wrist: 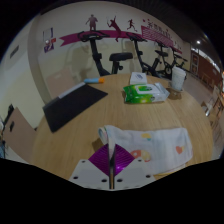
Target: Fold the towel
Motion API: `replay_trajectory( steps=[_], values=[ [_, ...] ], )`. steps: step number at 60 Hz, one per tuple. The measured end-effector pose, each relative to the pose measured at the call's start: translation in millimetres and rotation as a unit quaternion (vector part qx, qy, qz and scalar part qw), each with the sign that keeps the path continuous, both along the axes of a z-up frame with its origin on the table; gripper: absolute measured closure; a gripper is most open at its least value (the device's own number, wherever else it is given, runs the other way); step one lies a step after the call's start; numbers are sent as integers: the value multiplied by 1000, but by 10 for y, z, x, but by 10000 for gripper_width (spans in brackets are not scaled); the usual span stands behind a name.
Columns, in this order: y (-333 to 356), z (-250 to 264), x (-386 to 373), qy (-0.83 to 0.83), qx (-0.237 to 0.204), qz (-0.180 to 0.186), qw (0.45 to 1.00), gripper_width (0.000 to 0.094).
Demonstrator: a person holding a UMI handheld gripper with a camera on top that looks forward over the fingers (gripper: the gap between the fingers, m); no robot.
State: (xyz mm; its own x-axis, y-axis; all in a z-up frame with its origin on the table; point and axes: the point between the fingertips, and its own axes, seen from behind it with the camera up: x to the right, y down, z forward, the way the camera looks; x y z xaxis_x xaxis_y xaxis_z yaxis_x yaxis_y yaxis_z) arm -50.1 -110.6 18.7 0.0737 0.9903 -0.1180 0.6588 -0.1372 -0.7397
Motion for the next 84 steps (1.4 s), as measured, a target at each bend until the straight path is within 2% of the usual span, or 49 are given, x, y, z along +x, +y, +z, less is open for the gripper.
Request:
replay_trajectory(
  steps=[8,15,19,28,38,40,50,53,59,69,84],
  values=[
    [180,532,104,32,-46,-2,998,903],
    [763,791,173,51,-47,-32,997,904],
    [1196,844,221,56,-21,-53,997,905],
    [1937,568,267,41,42,-83,995,903],
    [2279,90,301,15,87,-82,993,871],
    [2307,14,349,7,87,-80,993,821],
    [2514,-23,500,-4,90,-115,989,51],
    [2515,75,516,0,74,-122,990,94],
    [2443,469,782,9,46,-122,991,73],
    [2179,1130,1474,3,55,-105,993,75],
    [1833,1472,2302,-7,68,-91,994,81]
  ],
)
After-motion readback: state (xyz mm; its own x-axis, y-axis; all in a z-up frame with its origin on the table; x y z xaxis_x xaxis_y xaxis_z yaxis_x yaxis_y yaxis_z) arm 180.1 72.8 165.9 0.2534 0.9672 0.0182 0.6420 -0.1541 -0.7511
